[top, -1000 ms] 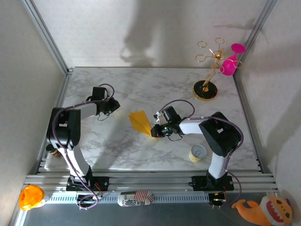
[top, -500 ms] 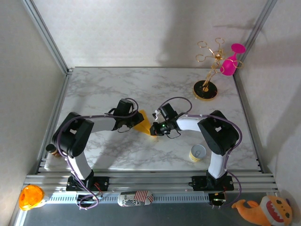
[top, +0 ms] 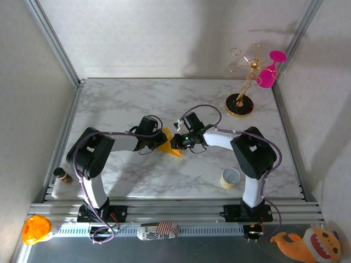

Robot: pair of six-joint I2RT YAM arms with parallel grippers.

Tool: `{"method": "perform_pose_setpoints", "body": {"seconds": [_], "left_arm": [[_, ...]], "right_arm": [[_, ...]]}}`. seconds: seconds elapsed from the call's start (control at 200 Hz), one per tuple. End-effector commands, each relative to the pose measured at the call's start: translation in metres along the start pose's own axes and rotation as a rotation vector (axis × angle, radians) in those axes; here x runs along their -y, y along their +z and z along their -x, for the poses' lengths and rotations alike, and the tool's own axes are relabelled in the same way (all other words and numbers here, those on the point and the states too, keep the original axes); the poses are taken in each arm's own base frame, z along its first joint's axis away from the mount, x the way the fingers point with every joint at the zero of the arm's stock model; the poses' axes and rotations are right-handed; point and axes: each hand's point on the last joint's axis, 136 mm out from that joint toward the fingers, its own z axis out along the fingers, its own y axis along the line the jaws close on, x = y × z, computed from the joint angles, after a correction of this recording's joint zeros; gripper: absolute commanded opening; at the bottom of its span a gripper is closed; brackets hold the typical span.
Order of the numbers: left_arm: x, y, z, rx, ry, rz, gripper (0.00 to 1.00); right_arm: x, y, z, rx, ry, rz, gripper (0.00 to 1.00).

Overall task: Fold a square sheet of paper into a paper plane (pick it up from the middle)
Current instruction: Fourth fold the wing at the center of the table.

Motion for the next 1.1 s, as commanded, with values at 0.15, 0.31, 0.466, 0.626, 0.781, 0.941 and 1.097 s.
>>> {"method": "perform_pose_setpoints", "body": {"seconds": [0.15,0.31,0.466,0.626,0.781,0.941,1.097], "left_arm": [[-0.032,0.008,-0.013,-0.030,-0.007,0.184,0.10],[-0.050,0.006,-0.017,-0.034,-0.011,0.285,0.09],[-0.066,0.002,-0.019,-0.025,-0.008,0.369,0.08],[-0.070,0.002,-0.020,-0.027,-0.007,0.389,0.07],[-0.071,0.002,-0.021,-0.030,-0.002,0.390,0.07],[-0.066,0.002,-0.020,-0.033,0.009,0.377,0.06],[-0.052,0.002,-0.017,-0.034,0.035,0.335,0.06]], "right_arm": [[0.030,0.013,-0.031,-0.100,0.051,-0.093,0.08],[0.044,0.012,-0.053,-0.139,0.070,-0.128,0.08],[0.057,0.004,-0.078,-0.162,0.069,-0.164,0.08],[0.064,-0.005,-0.101,-0.177,0.073,-0.173,0.08],[0.071,-0.013,-0.115,-0.176,0.085,-0.195,0.08],[0.075,-0.018,-0.121,-0.142,0.116,-0.191,0.07],[0.066,-0.024,-0.111,-0.060,0.111,-0.140,0.08]]}}
